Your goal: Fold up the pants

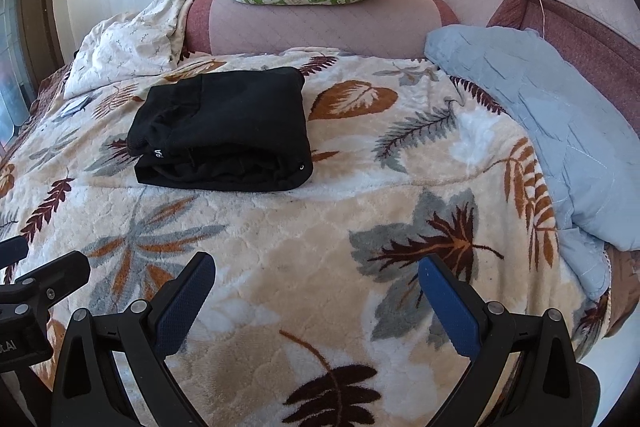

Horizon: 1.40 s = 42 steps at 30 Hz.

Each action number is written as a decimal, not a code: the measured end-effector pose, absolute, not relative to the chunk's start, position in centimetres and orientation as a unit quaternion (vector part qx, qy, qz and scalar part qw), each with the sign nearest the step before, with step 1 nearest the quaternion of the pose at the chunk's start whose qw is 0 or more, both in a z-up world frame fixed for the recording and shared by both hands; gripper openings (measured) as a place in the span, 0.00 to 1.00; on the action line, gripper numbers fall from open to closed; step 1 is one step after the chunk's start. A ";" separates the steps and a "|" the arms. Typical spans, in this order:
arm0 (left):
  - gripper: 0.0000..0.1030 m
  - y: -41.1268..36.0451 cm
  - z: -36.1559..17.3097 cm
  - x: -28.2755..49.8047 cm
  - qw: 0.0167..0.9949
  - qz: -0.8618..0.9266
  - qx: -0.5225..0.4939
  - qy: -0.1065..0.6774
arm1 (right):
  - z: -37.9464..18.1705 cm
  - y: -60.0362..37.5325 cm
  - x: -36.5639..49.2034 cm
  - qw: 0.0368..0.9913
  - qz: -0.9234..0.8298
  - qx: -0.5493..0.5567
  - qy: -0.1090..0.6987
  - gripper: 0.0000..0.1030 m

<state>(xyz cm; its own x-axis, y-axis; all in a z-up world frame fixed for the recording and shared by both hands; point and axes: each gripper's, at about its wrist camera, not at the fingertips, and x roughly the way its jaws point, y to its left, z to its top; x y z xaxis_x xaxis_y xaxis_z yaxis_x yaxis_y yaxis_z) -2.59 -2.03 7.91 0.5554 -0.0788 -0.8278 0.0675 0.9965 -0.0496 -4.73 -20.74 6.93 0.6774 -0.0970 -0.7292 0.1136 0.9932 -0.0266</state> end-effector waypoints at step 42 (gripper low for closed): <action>1.00 -1.6 5.1 -1.2 0.863 -0.033 -0.013 0.504 | 4.7 -19.9 -3.5 0.905 -0.046 -0.008 0.422 1.00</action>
